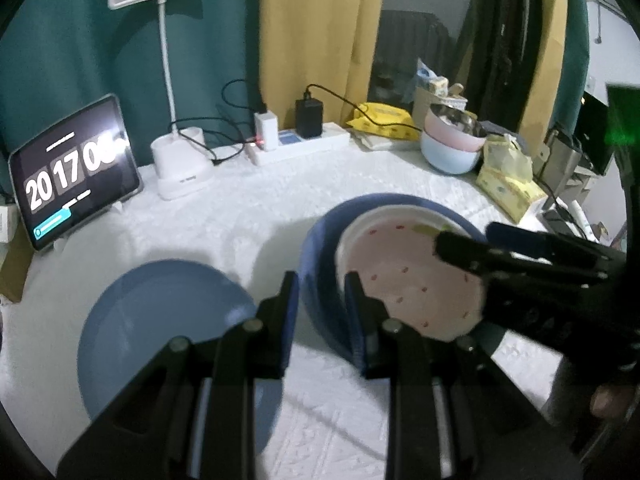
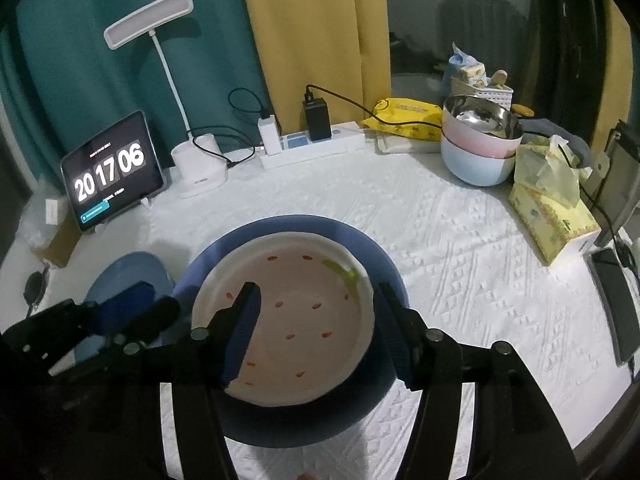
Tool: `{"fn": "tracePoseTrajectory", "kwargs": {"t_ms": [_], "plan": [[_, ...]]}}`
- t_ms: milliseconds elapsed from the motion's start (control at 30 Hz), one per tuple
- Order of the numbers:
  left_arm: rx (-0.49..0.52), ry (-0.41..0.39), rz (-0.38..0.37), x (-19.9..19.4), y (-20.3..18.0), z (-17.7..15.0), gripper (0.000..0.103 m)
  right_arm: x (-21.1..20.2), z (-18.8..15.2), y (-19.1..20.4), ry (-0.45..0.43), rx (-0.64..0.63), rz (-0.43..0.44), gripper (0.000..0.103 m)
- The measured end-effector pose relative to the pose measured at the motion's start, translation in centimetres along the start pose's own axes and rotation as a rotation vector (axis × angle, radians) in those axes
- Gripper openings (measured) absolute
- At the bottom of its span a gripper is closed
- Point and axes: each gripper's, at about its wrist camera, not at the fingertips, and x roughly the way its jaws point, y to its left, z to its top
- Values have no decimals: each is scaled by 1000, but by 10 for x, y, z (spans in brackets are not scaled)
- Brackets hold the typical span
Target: Organize plates and bowls
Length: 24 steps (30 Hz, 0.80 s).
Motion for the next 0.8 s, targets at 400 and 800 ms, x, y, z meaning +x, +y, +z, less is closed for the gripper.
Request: {"fn": "tracePoseTrajectory", "kwargs": {"t_ms": [400,800], "plan": [[-52,32,34,14,29,-7,28,-4,-1,-49,-21,52,-34,62],[-31,10,30,8,21,2,29,3,-8,-68,-15,72,27,58]]}}
